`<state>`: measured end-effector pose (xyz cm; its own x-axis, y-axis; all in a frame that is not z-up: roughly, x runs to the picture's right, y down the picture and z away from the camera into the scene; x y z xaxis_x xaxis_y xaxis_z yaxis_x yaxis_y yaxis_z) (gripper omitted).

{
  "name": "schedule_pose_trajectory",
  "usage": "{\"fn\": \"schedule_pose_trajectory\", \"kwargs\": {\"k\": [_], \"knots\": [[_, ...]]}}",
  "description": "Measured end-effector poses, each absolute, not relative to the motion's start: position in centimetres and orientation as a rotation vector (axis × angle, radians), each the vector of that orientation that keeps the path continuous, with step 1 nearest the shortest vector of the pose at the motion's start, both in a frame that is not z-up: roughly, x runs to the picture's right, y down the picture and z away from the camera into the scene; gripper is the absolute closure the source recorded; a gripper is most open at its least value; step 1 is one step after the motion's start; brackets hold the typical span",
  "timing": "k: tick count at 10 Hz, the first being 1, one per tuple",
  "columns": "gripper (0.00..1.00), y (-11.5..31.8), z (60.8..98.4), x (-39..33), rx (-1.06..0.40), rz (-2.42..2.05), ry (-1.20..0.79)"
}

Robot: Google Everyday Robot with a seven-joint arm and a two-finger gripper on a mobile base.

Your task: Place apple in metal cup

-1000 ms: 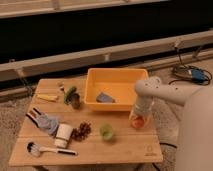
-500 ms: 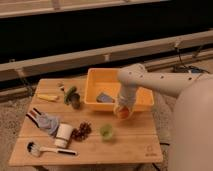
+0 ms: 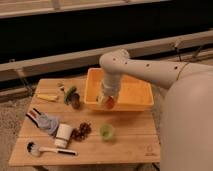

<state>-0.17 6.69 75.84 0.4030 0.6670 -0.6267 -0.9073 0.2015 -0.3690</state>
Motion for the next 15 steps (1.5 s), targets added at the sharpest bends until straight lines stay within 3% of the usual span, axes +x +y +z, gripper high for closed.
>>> {"fn": "schedule_pose_trajectory", "kwargs": {"k": [3, 9, 15], "knots": [[1.0, 6.7, 76.8, -5.9, -0.792, 1.043, 0.283], [1.0, 4.4, 78.3, -14.5, -0.673, 0.972, 0.115], [1.0, 3.5, 81.5, -16.0, -0.661, 0.972, 0.034]]}}
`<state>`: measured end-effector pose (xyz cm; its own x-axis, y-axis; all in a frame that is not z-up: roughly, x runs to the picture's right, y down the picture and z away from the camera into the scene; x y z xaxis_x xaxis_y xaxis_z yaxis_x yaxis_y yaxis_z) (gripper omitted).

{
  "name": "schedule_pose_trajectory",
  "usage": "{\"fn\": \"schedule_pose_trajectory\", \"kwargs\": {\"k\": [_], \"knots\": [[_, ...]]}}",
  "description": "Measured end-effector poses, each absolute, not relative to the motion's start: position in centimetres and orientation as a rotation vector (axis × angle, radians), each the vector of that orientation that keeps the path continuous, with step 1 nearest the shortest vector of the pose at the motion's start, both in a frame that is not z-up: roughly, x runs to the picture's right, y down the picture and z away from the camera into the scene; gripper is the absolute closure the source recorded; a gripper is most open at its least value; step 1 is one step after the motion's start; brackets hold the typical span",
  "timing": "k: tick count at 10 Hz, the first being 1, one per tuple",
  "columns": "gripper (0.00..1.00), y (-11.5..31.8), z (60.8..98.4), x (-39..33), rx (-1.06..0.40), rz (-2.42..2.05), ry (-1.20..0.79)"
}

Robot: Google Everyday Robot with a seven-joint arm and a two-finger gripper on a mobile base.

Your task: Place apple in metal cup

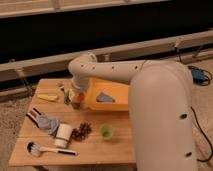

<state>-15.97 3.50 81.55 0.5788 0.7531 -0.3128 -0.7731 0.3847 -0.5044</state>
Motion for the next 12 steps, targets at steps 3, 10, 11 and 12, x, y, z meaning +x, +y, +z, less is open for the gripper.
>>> {"fn": "schedule_pose_trajectory", "kwargs": {"k": [3, 10, 11, 12], "knots": [[1.0, 3.47, 81.46, -15.72, -0.66, 0.972, 0.04], [1.0, 3.37, 81.52, -15.44, -0.656, 0.973, 0.043], [1.0, 3.36, 81.52, -15.44, -0.656, 0.973, 0.043], [1.0, 3.36, 81.52, -15.44, -0.656, 0.973, 0.043]]}}
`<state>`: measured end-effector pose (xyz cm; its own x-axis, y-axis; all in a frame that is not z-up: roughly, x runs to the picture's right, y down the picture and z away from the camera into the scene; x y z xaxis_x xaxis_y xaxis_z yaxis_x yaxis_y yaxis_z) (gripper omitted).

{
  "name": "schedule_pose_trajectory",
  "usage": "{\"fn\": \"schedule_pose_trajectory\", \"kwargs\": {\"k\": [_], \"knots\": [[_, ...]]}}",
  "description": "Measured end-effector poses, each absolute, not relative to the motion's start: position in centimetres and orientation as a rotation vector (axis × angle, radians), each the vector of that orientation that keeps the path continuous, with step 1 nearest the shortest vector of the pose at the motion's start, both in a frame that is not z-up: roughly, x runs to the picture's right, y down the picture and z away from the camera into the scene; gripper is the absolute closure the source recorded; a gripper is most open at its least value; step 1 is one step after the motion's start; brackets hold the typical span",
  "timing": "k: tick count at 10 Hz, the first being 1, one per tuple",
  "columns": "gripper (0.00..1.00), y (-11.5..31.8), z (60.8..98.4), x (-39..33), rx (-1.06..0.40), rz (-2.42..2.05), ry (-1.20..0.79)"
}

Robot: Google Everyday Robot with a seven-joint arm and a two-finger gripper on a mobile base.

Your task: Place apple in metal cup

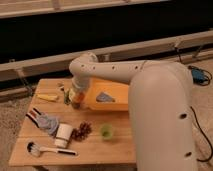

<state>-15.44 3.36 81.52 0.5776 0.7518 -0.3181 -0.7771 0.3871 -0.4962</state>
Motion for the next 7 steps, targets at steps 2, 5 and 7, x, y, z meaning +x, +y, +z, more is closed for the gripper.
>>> {"fn": "schedule_pose_trajectory", "kwargs": {"k": [2, 5, 7], "knots": [[1.0, 1.4, 81.3, -14.5, -0.607, 0.975, 0.049], [1.0, -1.1, 80.0, -14.1, -0.565, 0.97, 0.044], [1.0, -1.1, 80.0, -14.0, -0.566, 0.971, 0.044]]}}
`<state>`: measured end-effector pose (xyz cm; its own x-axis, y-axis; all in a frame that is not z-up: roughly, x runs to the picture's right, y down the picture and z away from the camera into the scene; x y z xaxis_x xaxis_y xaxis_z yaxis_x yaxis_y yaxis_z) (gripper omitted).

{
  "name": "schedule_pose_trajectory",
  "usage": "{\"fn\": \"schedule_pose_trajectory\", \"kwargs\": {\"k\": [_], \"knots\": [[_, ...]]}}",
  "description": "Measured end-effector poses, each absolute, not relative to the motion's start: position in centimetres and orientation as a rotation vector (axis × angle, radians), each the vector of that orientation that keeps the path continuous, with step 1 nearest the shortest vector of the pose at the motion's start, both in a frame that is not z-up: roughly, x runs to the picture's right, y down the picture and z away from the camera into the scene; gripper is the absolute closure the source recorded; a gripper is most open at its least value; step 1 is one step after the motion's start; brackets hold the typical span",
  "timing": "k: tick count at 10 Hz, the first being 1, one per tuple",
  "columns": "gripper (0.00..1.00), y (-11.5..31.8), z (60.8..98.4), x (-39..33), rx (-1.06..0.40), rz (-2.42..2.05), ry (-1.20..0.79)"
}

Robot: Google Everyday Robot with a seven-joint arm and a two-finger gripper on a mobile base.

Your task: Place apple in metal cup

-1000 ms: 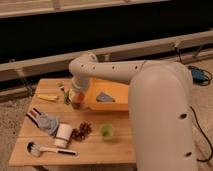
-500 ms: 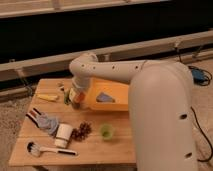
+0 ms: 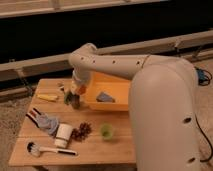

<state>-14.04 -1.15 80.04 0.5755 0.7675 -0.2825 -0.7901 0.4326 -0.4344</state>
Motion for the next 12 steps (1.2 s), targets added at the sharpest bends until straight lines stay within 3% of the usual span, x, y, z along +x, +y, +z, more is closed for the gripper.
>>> {"fn": "schedule_pose_trajectory", "kwargs": {"k": [12], "knots": [[1.0, 0.3, 81.1, -17.8, -0.628, 0.862, 0.021]]}}
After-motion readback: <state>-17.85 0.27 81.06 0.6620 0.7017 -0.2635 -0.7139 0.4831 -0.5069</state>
